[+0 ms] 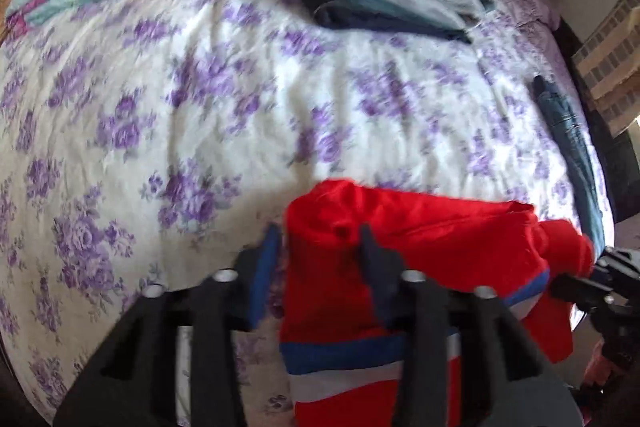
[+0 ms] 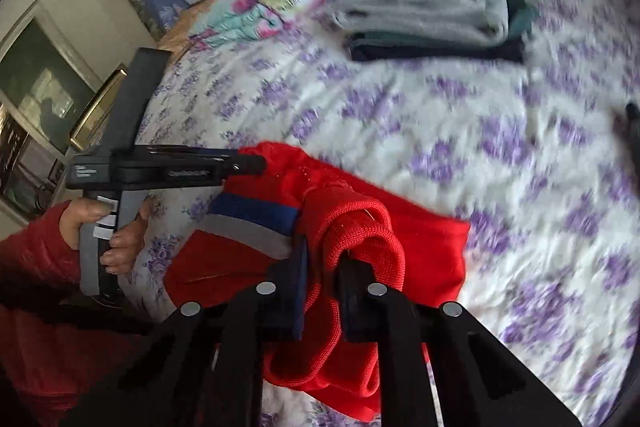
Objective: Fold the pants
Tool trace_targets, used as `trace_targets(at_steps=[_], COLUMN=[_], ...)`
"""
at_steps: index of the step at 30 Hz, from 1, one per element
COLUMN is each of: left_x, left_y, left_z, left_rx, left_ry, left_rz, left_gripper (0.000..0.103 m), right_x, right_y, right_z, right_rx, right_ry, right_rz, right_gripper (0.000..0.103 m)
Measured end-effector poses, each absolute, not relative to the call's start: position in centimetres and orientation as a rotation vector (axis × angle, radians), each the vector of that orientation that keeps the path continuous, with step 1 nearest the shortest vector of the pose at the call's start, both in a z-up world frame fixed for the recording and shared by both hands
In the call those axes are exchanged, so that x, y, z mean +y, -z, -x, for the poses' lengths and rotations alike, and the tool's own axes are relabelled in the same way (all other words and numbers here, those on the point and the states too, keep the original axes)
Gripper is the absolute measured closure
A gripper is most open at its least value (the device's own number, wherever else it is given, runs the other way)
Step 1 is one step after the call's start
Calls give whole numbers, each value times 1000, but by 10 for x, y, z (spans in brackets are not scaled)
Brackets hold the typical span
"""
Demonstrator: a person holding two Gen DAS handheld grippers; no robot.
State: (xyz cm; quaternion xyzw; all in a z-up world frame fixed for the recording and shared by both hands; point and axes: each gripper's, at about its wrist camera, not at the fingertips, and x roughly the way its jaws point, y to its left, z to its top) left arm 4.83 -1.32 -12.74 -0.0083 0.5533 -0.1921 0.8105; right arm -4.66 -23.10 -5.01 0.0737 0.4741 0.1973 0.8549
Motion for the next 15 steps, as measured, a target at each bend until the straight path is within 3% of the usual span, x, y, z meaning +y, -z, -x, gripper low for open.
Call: trace_targets(at_steps=[4,6,10,15], left_x=[-26,-28,-3,11], left_y=[109,125,139,100], left_z=[-42,-48,-60,-64], left_rx=[1089,1128,1224,1123], left_ry=[406,383,376,350], left_rz=[-11,-35,161,157], left_gripper=[65,36,35,36], right_x=[-264,-284,-289,-286], right_y=[78,123,122,89], right_z=[43,44,44,47], right_rx=[1098,1215,1205,1150], right_ry=[-312,-276,-293,-252], right_rz=[-211,-353,-392,-313], right_gripper=[91,87,84,69])
